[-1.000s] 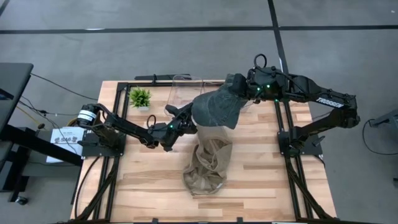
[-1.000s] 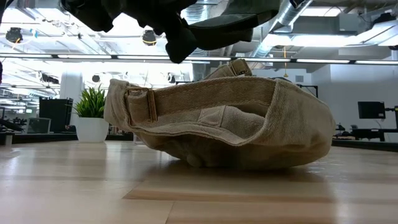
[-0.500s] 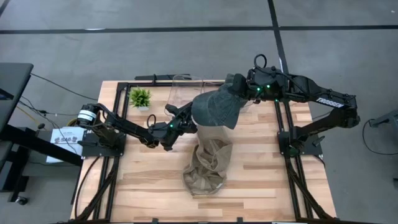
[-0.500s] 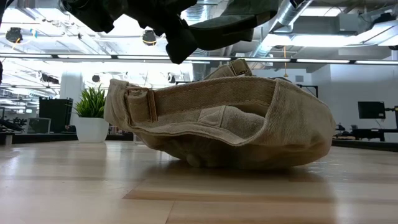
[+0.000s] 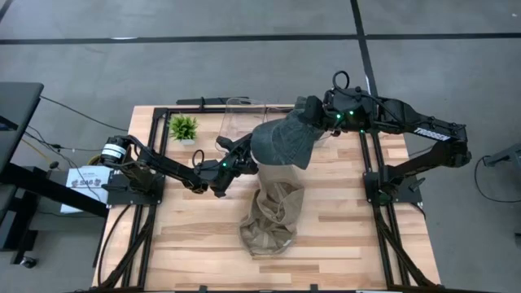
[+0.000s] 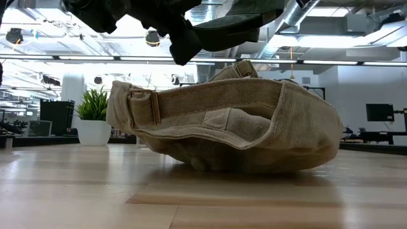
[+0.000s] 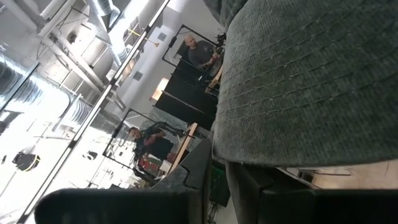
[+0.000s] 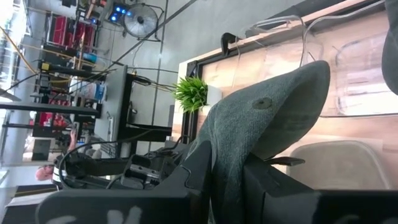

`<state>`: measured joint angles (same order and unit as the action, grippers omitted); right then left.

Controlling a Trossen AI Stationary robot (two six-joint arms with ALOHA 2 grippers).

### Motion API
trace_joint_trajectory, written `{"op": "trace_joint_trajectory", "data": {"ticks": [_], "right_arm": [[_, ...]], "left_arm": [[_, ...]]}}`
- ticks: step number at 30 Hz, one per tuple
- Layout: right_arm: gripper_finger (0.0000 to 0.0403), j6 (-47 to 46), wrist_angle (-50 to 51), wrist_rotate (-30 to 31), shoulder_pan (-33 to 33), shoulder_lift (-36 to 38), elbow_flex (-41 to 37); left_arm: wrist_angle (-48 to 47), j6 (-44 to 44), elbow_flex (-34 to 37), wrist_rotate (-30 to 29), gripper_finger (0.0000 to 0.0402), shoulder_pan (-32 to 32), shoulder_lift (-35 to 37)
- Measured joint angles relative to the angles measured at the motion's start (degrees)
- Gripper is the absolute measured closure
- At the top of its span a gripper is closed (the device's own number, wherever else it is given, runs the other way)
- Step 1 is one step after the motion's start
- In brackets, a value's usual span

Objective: Pick & Place hat
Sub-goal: Put the black cap into the right transparent bin

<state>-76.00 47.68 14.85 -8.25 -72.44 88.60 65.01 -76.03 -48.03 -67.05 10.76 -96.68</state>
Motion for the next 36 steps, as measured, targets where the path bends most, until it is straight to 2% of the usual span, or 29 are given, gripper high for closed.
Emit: {"op": "trace_joint_trajectory", "data": {"ticks": [9, 14, 32, 36], "right_arm": [[0.0363, -0.50, -0.80, -1.43, -0.13, 0.02, 0.00], [0.0396, -0.53, -0.59, -1.45, -0.13, 0.02, 0.00], [0.0401, -1.62, -0.61, -3.66, -1.36, 1.59, 0.02], [0.0401, -1.65, -1.01, -5.07, -2.77, 3.30, 0.02]], "left_arm": [[0.00, 0.00, 0.00, -0.23, 0.0357, 0.06, 0.00], [0.03, 3.97, 0.00, -0.47, 0.0357, 0.70, 0.01], [0.50, 12.19, 0.00, -0.90, 0.0357, 6.44, 0.02], [0.64, 13.55, -0.06, -3.92, 0.0357, 6.82, 0.98]]}}
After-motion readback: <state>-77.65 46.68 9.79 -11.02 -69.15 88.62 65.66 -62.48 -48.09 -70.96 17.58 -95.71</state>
